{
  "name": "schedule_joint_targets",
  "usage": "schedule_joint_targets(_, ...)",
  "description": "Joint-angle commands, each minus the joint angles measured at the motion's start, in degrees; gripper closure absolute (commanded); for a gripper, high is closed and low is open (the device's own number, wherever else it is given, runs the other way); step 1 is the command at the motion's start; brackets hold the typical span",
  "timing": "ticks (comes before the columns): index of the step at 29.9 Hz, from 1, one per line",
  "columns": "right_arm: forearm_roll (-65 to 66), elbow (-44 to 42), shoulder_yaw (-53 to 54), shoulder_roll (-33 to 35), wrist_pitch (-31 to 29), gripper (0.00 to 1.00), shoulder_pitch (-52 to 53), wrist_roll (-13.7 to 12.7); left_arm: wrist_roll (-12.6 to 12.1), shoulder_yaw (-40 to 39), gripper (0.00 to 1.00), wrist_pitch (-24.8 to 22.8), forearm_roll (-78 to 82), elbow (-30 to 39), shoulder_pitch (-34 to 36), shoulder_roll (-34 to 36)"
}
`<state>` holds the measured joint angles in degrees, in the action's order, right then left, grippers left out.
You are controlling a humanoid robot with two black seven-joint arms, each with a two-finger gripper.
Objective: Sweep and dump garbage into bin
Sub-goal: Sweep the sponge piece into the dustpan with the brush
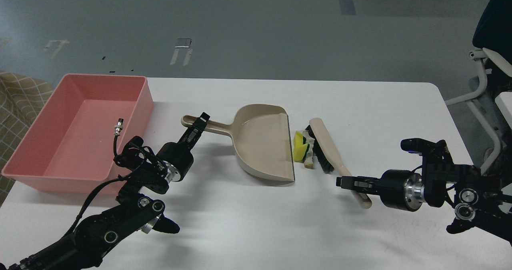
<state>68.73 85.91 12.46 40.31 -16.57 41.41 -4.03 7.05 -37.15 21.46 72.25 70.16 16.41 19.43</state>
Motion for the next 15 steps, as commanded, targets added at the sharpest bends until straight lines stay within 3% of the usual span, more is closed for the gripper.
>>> schedule_joint_targets(1,-0.79,-3.03,-0.06,-5.23,-0.21,1.0,1.13,0.86,-0.01,0.15,1.0,0.16,-0.01,0.07,-0.15,0.0)
schedule_joint_targets(8,-4.04,-5.14,-0.06,-12.0,-0.21,1.0,4.38,1.83,-0.01,0.06,1.0,0.16,-0.18,0.16,-0.15,0.0)
schedule_joint_targets(15,-5.63,-4.0,0.11,-8.32,-0.13,1.0,6.84,1.74,0.07,-0.03,1.0,0.34,-0.53,0.16,-0.24,-0.18)
